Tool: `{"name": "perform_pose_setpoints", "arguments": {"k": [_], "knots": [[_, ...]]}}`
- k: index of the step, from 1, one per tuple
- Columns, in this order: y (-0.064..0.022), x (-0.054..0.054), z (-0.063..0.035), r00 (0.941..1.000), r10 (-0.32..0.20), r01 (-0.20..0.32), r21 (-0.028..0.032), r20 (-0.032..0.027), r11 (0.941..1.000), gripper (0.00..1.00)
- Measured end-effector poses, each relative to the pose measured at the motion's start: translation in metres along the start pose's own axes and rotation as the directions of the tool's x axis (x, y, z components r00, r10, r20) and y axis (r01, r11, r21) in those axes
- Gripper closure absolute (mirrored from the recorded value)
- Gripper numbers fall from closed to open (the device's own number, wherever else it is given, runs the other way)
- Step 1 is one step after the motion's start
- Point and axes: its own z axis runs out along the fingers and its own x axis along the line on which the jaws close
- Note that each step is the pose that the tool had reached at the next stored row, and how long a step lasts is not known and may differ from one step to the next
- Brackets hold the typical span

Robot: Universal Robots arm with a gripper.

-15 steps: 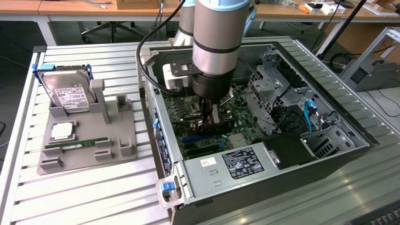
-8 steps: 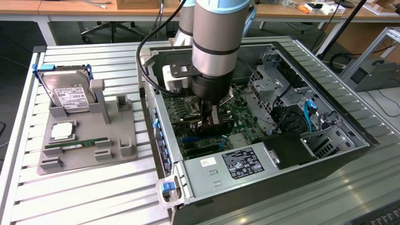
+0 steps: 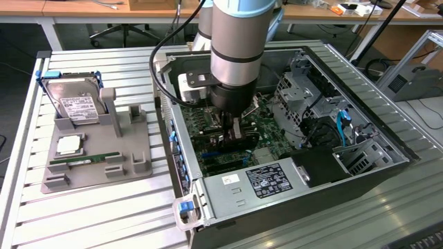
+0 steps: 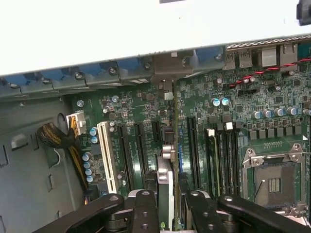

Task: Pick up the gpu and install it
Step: 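Insert the gpu into the slot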

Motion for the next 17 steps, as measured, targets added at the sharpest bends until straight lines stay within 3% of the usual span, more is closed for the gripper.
{"name": "perform_pose_setpoints", "arguments": {"k": [9,12,17], "knots": [[0.0011,0.0000,0.0016,1.0000,0.000,0.000,-0.0011,-0.0001,1.0000,0.73],[0.0007,-0.0001,0.0023,1.0000,-0.002,0.002,-0.0330,-0.0032,0.9995,0.73],[0.0010,0.0000,0.0019,1.0000,-0.001,0.001,-0.0342,-0.0040,0.9994,0.73]]}}
